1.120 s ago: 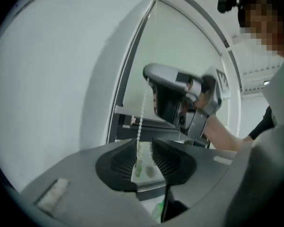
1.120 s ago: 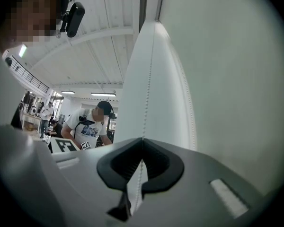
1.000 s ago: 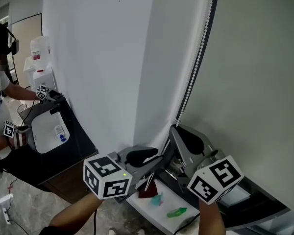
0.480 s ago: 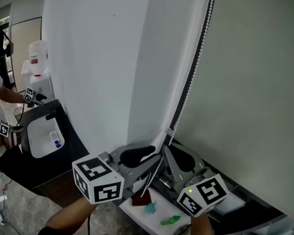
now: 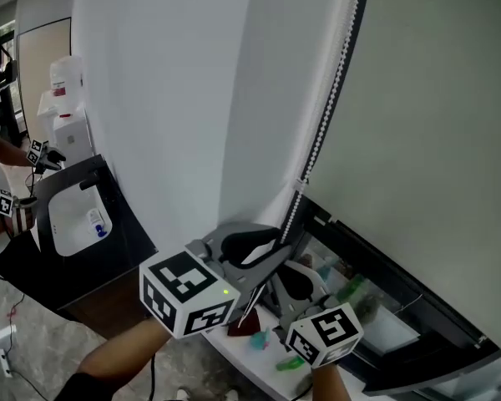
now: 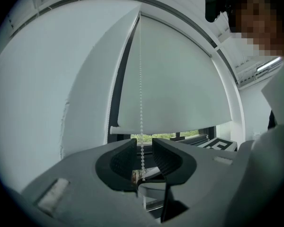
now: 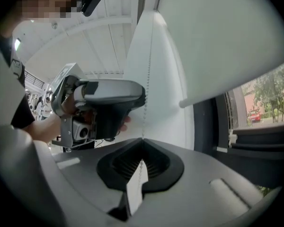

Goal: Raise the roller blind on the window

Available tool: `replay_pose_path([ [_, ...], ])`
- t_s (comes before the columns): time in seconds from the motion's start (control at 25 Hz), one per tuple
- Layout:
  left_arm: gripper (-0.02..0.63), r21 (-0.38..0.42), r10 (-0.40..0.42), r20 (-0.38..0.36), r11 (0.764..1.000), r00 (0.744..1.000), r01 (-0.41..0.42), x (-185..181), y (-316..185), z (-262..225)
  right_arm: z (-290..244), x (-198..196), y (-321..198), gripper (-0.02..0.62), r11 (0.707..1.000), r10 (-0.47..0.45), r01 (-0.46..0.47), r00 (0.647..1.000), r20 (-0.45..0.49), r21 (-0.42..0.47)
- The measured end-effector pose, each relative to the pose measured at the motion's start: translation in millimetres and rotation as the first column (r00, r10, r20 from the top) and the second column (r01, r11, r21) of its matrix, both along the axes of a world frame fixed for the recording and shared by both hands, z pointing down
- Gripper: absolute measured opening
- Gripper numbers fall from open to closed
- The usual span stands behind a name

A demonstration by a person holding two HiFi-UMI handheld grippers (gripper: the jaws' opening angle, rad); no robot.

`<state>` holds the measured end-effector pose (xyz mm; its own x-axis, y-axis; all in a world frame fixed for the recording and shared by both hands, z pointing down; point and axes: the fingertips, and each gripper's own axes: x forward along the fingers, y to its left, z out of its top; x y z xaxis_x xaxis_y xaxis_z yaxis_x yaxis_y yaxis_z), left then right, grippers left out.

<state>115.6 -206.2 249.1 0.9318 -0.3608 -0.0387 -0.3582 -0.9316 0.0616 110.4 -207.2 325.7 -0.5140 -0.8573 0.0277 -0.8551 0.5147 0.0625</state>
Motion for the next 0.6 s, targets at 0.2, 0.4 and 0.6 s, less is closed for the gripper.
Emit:
replay_pose_path([
  [0.2, 0.107, -0.003, 0.006, 0.009, 1.0, 1.0, -0.006, 4, -3, 3, 25, 1, 3, 0.008, 0.999, 0.008, -0.008, 1.0, 0.007, -0.036],
  [0.4, 0.02, 0.016, 0.015, 0.031, 1.0, 0.999, -0.015, 9, -3, 5, 46, 2, 4, 0.008, 0.997, 0.015, -0.013, 1.0, 0.026, -0.078],
  [0.6, 0.019, -0.001, 0.017, 0.074, 1.0, 0.997, -0.017, 14, -7, 14, 57, 5, 1, 0.008, 0.994, 0.022, -0.022, 1.0, -0.001, -0.11],
])
